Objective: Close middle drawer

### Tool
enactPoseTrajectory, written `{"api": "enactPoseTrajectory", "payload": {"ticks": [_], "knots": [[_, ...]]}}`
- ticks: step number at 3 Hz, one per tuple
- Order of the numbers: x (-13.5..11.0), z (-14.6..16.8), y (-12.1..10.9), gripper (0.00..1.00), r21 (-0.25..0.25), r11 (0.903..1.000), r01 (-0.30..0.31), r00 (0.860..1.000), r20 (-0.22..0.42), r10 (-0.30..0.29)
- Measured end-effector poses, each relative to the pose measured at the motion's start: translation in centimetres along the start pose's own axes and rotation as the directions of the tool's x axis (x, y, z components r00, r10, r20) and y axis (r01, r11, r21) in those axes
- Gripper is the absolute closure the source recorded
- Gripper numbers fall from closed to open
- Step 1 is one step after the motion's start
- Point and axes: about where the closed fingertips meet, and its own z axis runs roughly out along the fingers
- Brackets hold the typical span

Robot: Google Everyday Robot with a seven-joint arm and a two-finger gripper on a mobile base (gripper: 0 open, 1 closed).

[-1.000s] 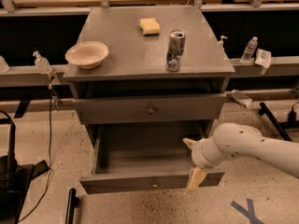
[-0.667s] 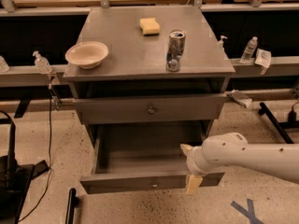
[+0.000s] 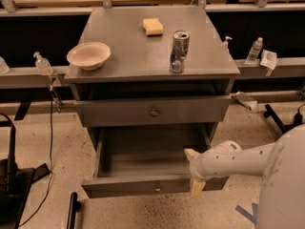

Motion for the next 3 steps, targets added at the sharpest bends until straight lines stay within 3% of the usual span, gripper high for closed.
{"api": "enactPoseTrajectory", "payload": {"ticks": [2, 3], "knots": [[-0.1, 3.6, -2.1, 0.00, 0.034, 0.9994, -0.007, 0.997, 0.077, 0.005], [-0.6, 3.9, -4.3, 0.00, 0.057, 0.9984, -0.005, 0.992, 0.123, -0.002]]}}
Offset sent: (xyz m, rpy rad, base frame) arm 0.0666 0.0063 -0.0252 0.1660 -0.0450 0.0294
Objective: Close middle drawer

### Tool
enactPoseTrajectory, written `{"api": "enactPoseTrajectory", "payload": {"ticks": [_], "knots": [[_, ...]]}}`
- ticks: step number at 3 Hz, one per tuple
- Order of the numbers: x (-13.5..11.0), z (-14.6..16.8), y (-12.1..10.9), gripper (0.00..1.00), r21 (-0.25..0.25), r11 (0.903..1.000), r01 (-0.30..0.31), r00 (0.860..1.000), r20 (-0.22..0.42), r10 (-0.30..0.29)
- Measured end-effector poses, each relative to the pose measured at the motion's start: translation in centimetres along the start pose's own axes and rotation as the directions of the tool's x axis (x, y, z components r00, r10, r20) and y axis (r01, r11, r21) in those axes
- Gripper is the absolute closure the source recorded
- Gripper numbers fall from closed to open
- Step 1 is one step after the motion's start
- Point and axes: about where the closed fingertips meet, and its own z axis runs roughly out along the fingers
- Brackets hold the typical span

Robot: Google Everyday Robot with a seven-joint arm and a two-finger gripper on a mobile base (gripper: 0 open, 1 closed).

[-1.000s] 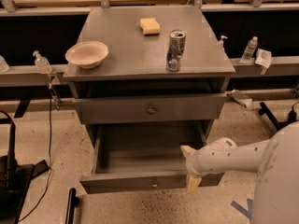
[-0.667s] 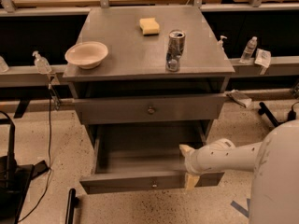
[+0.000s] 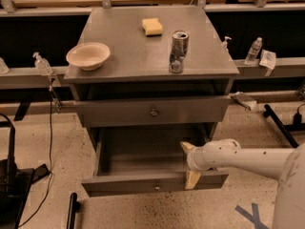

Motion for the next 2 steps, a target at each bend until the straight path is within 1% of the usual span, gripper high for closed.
{"api": "enactPoseTrajectory", "payload": {"ticks": [2], "knots": [[-0.8, 0.4, -4.9, 0.00, 0.040, 0.9988, 0.028, 0.998, 0.056, -0.030]]}}
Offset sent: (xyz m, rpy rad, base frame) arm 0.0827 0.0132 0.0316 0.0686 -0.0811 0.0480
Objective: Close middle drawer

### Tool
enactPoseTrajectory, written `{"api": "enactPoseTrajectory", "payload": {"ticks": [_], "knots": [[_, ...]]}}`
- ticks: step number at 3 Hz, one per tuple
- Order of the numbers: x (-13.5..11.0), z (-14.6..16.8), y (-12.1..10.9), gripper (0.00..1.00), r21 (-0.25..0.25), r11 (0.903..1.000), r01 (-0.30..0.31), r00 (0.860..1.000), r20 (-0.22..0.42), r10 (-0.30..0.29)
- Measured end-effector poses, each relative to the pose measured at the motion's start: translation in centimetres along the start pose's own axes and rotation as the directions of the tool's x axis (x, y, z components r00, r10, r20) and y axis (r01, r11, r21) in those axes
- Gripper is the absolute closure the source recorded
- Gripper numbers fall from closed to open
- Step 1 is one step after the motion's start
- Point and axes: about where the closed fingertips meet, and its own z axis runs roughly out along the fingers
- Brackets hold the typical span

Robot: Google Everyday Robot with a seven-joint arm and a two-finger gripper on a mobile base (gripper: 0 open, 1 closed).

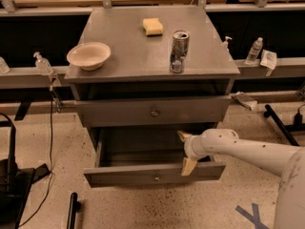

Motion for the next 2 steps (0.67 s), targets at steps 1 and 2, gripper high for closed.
{"api": "enactPoseTrajectory", "payload": {"ticks": [1, 2], "knots": [[0.0, 0.0, 0.0, 0.00, 0.000, 1.0000, 0.000, 1.000, 0.000, 0.000], [0.6, 1.0, -2.3, 0.00, 0.012, 0.9999, 0.003, 1.000, 0.000, -0.003]]}}
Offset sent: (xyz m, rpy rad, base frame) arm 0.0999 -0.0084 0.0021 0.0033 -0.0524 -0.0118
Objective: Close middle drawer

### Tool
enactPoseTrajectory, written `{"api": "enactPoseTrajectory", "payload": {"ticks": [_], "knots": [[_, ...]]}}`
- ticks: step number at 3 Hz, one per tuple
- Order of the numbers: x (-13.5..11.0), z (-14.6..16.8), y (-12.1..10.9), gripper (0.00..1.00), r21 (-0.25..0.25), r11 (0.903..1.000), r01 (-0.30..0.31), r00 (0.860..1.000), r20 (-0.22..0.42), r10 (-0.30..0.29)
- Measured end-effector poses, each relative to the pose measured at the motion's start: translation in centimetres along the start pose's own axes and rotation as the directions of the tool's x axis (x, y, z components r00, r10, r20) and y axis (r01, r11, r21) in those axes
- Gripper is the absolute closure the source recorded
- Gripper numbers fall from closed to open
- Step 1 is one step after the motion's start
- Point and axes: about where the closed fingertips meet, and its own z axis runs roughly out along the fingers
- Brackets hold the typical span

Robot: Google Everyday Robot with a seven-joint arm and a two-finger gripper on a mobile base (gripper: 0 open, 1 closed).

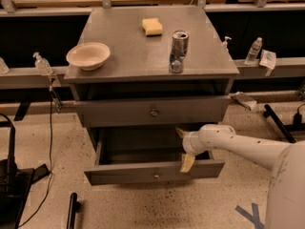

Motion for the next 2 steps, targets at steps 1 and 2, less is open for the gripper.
{"api": "enactPoseTrajectory", "payload": {"ticks": [1, 2], "knots": [[0.0, -0.1, 0.0, 0.00, 0.002, 1.0000, -0.001, 1.000, 0.004, 0.001], [0.2, 0.1, -1.6, 0.00, 0.027, 0.9995, -0.015, 0.999, 0.046, 0.014]]}}
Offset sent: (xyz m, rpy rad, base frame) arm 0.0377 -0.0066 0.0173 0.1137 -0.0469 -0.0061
